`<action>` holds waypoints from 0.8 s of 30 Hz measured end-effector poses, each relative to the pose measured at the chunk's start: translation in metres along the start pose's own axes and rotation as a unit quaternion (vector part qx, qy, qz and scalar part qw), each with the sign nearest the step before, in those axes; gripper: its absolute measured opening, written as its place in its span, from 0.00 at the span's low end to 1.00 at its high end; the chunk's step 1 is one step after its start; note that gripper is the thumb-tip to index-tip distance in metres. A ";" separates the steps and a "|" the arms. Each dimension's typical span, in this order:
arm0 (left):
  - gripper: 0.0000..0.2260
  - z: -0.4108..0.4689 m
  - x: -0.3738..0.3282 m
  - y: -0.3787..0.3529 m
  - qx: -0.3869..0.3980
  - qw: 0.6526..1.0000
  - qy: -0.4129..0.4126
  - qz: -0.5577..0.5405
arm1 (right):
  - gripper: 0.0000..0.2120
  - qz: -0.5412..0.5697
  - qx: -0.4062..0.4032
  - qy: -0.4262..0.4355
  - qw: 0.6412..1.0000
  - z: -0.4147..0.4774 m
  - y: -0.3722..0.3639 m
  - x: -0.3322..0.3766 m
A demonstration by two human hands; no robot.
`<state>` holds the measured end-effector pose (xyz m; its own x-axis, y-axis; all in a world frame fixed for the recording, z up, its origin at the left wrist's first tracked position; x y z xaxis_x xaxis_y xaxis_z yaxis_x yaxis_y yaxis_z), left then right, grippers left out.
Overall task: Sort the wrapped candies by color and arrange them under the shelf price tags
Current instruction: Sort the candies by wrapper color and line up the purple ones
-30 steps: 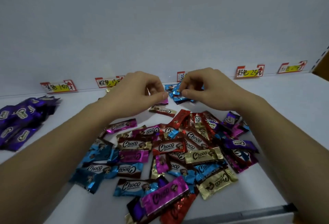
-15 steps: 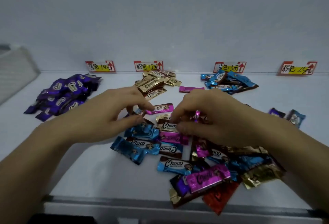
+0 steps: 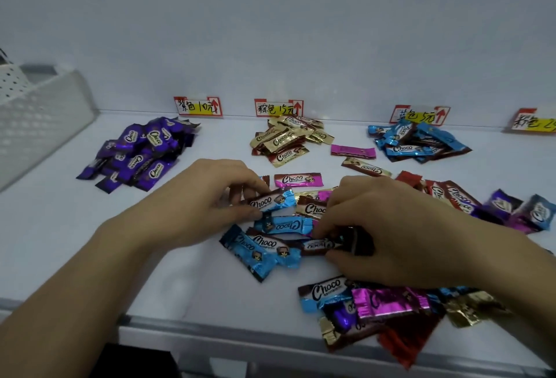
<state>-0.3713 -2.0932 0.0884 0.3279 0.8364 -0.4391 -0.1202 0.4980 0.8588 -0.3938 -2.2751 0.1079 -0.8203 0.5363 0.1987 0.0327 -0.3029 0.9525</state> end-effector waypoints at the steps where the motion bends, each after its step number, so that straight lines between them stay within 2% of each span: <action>1: 0.11 0.000 0.001 0.001 -0.009 1.000 0.012 -0.014 | 0.17 0.005 -0.006 -0.006 1.000 0.001 0.002 -0.001; 4: 0.06 0.000 0.008 0.006 -0.044 0.996 0.053 -0.064 | 0.14 0.049 -0.033 -0.047 0.997 0.002 0.006 -0.011; 7: 0.03 0.001 0.010 0.012 -0.094 0.986 0.068 -0.118 | 0.10 0.115 -0.094 -0.092 0.985 0.002 0.013 -0.028; 10: 0.10 0.005 0.005 0.018 -0.123 0.977 0.081 -0.156 | 0.08 0.154 -0.146 -0.140 0.967 0.002 0.022 -0.052; 12: 0.13 0.013 -0.001 0.021 -0.126 0.979 0.082 -0.140 | 0.07 0.187 -0.158 -0.178 0.953 0.000 0.029 -0.071; 14: 0.12 0.029 -0.008 0.022 -0.119 0.983 0.084 -0.111 | 0.07 0.203 -0.172 -0.204 0.942 -0.004 0.040 -0.091; 17: 0.04 0.064 -0.027 0.016 -0.110 0.988 0.065 -0.088 | 0.07 0.206 -0.227 -0.255 0.917 -0.018 0.060 -0.130; 19: 0.04 0.089 -0.042 0.008 -0.114 0.990 0.042 -0.074 | 0.07 0.189 -0.265 -0.304 0.895 -0.032 0.072 -0.161; 24: 0.04 0.142 -0.072 -0.034 -0.088 0.995 0.019 -0.046 | 0.10 0.083 -0.252 -0.392 0.881 -0.058 0.078 -0.216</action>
<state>-0.2579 -2.2028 0.1281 0.3093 0.7923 -0.5259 -0.2552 0.6019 0.7567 -0.2471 -2.4604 0.1257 -0.1749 0.7711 0.6122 -0.3056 -0.6336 0.7108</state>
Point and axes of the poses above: each hand's wrist, its own z-axis towards the middle knuckle, its own y-axis out of the back of the hand, x = y × z, the point moved 8 cm from there along z, towards the middle knuckle, and after that the axes turned 12 degrees about -x, right-handed, at the moved point
